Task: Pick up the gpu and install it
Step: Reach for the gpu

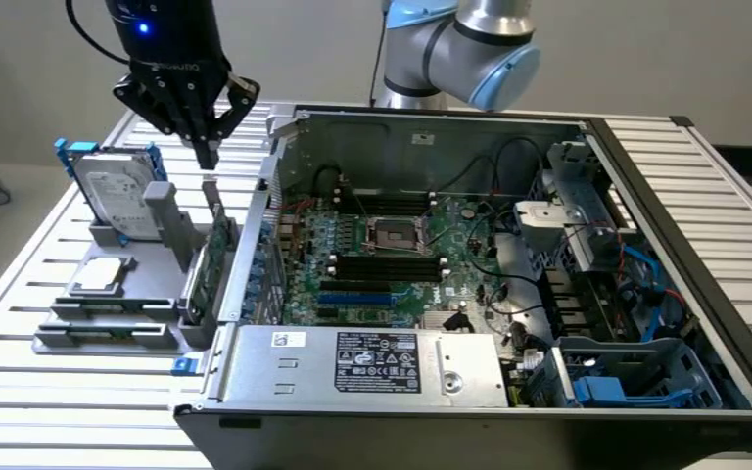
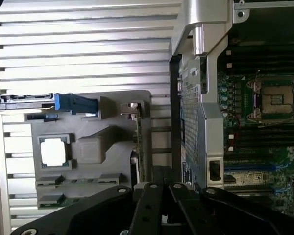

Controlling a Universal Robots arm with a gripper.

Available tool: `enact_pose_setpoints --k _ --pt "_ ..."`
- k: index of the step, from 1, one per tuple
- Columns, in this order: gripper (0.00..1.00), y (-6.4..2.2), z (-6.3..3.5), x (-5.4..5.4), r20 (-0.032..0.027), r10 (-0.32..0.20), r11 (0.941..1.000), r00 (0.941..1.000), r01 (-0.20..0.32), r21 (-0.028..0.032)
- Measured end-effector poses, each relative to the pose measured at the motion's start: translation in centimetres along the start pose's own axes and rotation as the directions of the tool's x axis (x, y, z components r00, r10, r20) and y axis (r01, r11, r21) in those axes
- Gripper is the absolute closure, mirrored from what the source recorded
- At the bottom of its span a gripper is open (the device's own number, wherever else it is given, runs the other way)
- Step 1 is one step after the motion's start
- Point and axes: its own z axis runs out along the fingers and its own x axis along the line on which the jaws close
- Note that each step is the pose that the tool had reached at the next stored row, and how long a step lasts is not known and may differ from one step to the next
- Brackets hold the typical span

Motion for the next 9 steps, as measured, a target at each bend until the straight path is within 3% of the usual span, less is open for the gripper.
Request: enact_pose_setpoints --k 9 --pt "0.89 -0.62 0.32 0.51 -0.0129 -0.004 1.0000 0.9999 0.005 0.0039"
